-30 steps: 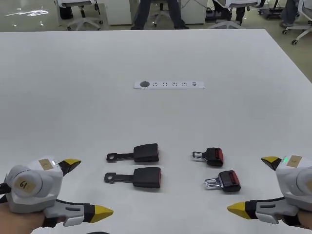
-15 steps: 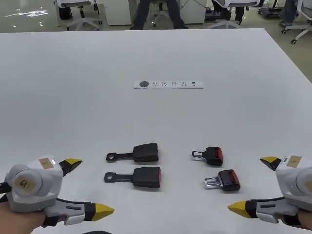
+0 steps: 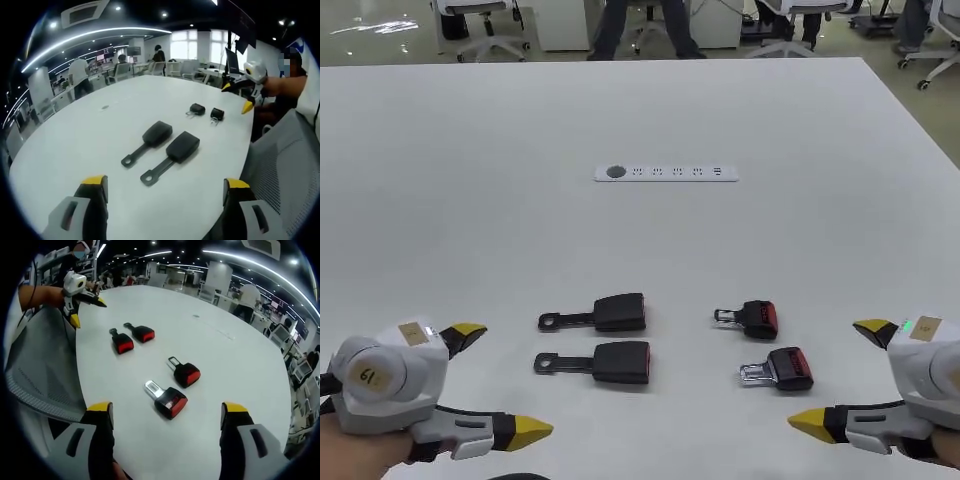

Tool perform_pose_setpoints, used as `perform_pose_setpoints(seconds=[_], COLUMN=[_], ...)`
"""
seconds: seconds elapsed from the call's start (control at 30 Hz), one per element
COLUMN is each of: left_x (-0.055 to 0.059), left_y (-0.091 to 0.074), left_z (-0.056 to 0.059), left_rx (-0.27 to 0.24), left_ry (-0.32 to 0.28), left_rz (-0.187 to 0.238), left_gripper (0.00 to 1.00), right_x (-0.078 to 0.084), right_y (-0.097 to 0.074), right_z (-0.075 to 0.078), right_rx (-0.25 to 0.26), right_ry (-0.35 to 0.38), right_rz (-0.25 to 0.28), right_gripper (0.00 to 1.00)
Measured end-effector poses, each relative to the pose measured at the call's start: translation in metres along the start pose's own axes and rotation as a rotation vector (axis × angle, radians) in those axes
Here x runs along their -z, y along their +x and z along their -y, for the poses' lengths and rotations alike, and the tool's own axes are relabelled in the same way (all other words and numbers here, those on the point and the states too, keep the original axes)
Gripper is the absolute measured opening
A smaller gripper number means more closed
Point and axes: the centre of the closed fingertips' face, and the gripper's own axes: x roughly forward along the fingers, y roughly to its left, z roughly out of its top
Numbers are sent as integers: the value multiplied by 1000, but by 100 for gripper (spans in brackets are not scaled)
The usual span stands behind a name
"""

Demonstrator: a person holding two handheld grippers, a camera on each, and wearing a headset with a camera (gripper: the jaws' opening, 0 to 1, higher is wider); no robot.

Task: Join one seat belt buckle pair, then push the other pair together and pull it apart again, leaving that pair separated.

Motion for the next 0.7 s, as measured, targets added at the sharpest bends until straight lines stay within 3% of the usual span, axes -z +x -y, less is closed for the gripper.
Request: perform_pose_setpoints(seconds=[0.3,0.7], left_x=[5,4], left_y=[3,4], left_z=[-5,-2], left_rx=[-1,11], left_ry=[-1,9], left_rz=[-4,-11], left_gripper=[96,96], right_x=[0,0], right_y=[-1,0], right_z=[-1,1], right_rx=[-6,-7], right_ry=[8,7], right_rz=[-1,-1], right_gripper=[87,86])
